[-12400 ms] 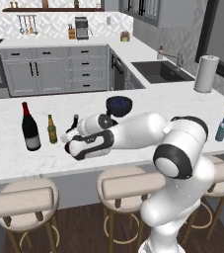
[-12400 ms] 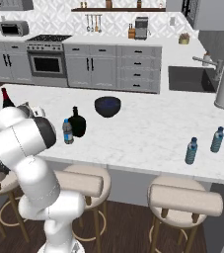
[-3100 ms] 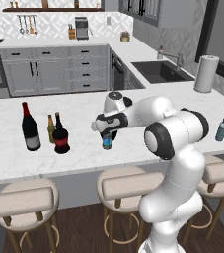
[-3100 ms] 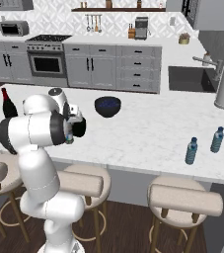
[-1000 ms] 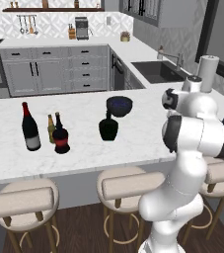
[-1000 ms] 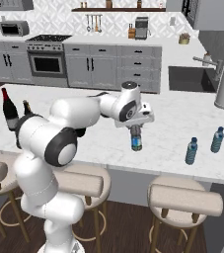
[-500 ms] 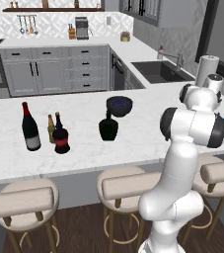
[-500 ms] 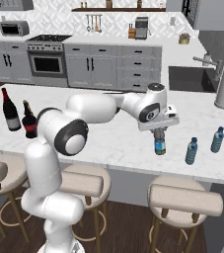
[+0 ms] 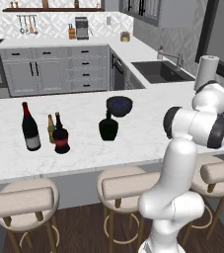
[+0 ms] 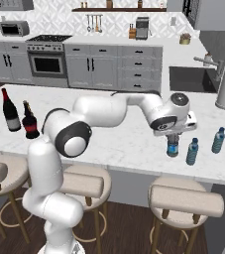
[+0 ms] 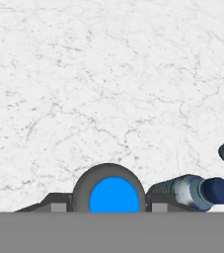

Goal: Move the plastic bottles in the middle to the plastics group, and the glass bottles in the middle to the glass group.

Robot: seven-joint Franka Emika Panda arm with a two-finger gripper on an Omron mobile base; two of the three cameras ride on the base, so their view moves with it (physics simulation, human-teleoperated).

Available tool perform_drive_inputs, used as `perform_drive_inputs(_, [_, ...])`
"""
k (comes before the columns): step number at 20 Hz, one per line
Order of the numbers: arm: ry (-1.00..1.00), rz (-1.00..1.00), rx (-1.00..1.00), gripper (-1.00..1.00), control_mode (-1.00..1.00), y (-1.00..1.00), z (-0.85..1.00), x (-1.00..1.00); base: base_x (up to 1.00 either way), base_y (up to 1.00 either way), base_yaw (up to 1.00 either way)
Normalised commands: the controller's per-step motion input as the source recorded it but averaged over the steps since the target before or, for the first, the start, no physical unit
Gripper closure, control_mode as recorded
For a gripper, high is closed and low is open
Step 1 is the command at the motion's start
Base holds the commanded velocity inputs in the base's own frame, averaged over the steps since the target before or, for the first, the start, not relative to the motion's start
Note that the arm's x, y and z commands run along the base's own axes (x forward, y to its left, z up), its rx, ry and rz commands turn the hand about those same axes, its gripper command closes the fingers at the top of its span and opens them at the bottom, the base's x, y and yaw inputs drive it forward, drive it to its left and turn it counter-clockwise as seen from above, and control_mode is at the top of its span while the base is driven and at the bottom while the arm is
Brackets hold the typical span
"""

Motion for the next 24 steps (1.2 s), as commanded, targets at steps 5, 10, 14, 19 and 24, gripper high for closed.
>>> perform_drive_inputs(5, [-0.16, 0.13, 0.00, 1.00, -1.00, 0.04, -0.14, -0.16, 0.00, 0.00, 0.00])
perform_drive_inputs(10, [0.00, 0.10, 0.00, 1.00, -1.00, 0.04, -0.25, 0.03, 0.00, 0.00, 0.00])
perform_drive_inputs(14, [0.02, 0.03, 0.00, 1.00, -1.00, -0.02, -0.44, 0.15, 0.00, 0.00, 0.00])
perform_drive_inputs(19, [0.00, 0.00, 0.00, 1.00, -1.00, -0.11, -0.19, 0.02, 0.00, 0.00, 0.00])
perform_drive_inputs(24, [0.01, 0.00, 0.00, 1.00, -1.00, -0.14, -0.01, 0.11, 0.00, 0.00, 0.00])
